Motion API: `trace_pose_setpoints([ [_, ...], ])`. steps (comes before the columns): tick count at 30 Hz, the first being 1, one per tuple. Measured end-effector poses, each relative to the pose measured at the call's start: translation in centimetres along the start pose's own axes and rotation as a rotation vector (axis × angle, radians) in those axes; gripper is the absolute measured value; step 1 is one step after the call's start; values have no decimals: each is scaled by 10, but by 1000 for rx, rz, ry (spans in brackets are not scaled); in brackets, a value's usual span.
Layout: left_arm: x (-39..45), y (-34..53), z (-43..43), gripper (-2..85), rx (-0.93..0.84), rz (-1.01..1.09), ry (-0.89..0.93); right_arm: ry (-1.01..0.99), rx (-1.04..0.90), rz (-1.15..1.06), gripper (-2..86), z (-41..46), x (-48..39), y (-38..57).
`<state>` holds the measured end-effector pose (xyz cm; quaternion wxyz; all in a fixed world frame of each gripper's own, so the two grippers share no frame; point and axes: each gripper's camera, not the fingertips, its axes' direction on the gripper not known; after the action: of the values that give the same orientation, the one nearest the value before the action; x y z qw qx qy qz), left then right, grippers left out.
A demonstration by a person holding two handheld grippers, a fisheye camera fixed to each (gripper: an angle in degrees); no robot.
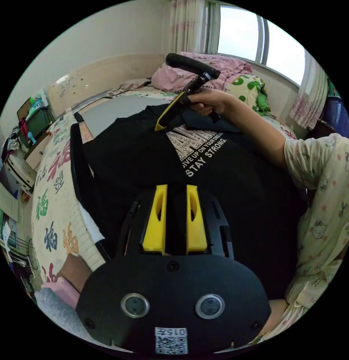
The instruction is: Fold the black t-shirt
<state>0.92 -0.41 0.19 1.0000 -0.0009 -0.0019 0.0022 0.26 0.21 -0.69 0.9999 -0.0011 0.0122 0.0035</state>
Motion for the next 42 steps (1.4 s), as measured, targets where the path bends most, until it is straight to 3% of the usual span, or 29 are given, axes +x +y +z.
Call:
trace_pose_setpoints([
  [3, 15, -7, 1, 66, 15, -3, 24, 45, 5, 2, -5, -18, 5, 6],
  [6, 31, -15, 1, 61, 25, -3, 32, -32, 73, 8, 4, -32, 12, 8],
  [10, 55, -24, -2, 71, 59, 18, 53, -116, 39, -2, 78, -34, 18, 5],
  [14, 71, -33, 4, 70, 53, 20, 62, -82, -12, -18, 2, -41, 18, 4],
  [20, 94, -49, 19, 63, 19, 17, 47, 36, 38, 13, -4, -72, 15, 8],
  [26, 111, -58, 28, 63, 18, 19, 50, -121, 13, 10, 67, -70, 16, -1],
  [30, 119, -62, 34, 63, 20, 16, 52, -65, -9, 9, 1, -79, 6, -5],
  [38, 133, -66, 46, 59, 23, 27, 47, 250, -50, 58, -6, -98, -16, -10],
  [42, 137, -65, 51, 60, 40, 32, 55, 6, 37, 31, 29, -111, -19, -14],
])
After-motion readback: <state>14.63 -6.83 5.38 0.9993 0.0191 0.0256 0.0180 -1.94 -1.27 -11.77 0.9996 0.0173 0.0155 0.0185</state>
